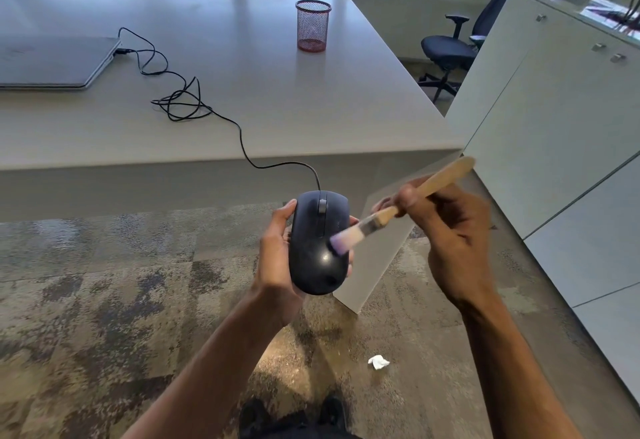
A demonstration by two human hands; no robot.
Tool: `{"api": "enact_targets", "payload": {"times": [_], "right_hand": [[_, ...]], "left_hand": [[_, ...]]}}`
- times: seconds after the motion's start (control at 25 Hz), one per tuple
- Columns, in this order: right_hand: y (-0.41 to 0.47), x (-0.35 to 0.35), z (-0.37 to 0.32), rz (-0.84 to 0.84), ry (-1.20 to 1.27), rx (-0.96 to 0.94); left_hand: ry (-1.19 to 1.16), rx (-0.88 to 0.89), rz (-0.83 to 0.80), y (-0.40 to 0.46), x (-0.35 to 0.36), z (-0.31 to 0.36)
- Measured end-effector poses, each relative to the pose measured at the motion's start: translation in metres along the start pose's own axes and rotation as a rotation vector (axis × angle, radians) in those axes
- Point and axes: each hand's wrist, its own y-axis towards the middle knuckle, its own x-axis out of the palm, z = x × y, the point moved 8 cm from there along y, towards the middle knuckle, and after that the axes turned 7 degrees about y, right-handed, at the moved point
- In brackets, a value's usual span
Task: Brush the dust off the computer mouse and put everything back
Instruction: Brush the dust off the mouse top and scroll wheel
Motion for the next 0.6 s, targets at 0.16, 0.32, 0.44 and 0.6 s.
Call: {"api": "enact_targets", "payload": {"times": [0.16, 0.32, 0.44, 0.6], "right_hand": [[0.003, 0.005, 0.005, -0.038, -0.053, 0.033], [0.014, -0.014, 0.006, 0.183, -0.244, 0.026], [0.016, -0.016, 0.003, 0.15, -0.148, -0.002], [0.012, 0.0, 0.0, -0.031, -0.082, 0.009]], "left_hand": [[0.006, 0.005, 0.01, -0.001, 0.0, 0.0], [0.038, 0.057, -0.07, -0.002, 0.006, 0.002], [0.046, 0.067, -0.073, -0.002, 0.005, 0.003], [0.047, 0.015, -0.054, -0.002, 0.005, -0.002]]}}
